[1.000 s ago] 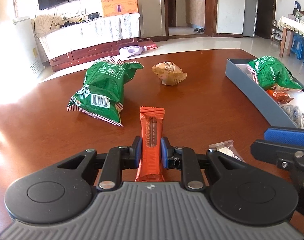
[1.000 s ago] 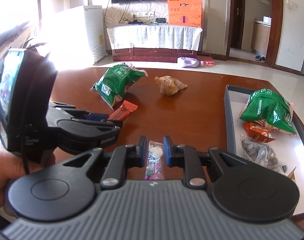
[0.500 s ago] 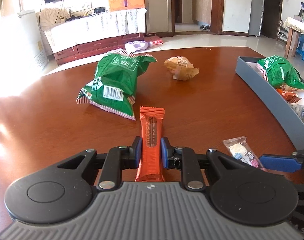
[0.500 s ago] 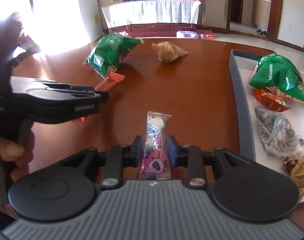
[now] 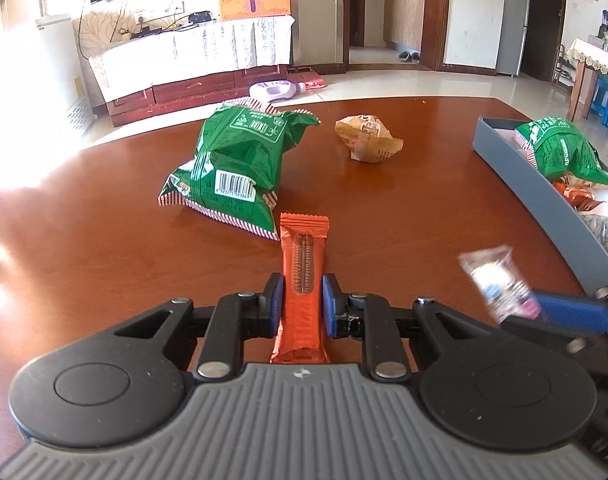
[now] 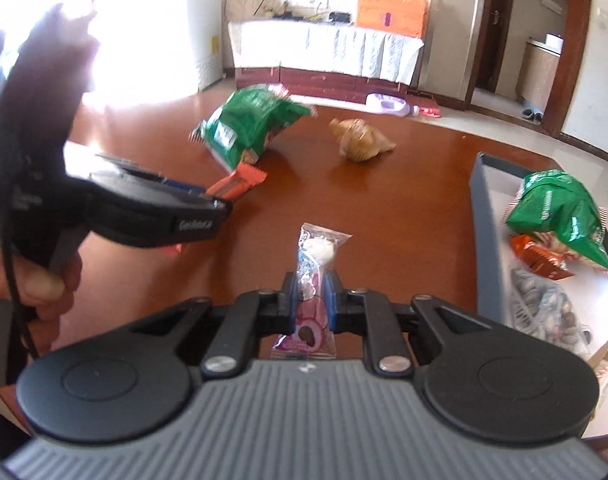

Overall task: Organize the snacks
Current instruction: 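Lift the orange bar with the left tool while the right tool lifts the candy packet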

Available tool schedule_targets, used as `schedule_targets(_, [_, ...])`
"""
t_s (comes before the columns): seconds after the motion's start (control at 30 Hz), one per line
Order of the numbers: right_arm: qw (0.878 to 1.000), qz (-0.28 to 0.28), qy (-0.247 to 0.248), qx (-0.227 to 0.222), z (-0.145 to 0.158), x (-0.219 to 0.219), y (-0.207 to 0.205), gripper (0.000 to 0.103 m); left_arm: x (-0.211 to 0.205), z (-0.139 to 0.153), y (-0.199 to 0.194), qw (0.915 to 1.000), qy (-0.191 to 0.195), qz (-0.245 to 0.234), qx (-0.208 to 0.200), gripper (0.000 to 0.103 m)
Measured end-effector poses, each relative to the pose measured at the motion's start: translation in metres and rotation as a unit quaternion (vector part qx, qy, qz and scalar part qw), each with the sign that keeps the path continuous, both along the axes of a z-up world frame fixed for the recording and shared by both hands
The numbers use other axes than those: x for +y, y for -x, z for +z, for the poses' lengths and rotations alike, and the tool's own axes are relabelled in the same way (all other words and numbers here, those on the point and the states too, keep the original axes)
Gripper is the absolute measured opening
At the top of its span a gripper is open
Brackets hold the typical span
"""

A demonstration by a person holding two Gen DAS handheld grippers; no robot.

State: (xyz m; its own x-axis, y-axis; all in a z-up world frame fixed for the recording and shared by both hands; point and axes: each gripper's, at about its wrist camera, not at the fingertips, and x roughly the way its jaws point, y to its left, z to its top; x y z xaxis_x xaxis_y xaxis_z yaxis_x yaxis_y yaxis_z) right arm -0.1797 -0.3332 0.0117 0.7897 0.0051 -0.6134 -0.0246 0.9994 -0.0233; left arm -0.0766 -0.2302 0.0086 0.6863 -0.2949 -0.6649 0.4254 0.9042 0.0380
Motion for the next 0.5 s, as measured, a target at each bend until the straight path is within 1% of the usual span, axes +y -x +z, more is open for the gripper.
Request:
schedule_targets(0.23, [0.999,-0.015,-0.011,-0.034,0.019,-0.014,0.014,0.017,-0.016,0.012,0.007,0.9997,0.008,-0.019,-0.013,0.024])
schedule_targets(0.37, [0.998,-0.028,-0.012,-0.047,0.027,-0.025,0.023,0.017,-0.032,0.021,0.012,0.9989,0.024,-0.034,-0.020,0.024])
schedule_targets(0.5, [0.997,-0.049,-0.013,-0.049,0.030,-0.041,0.030,0.017,-0.056,0.029,0.018,0.9977,0.041,-0.050,-0.020,0.024])
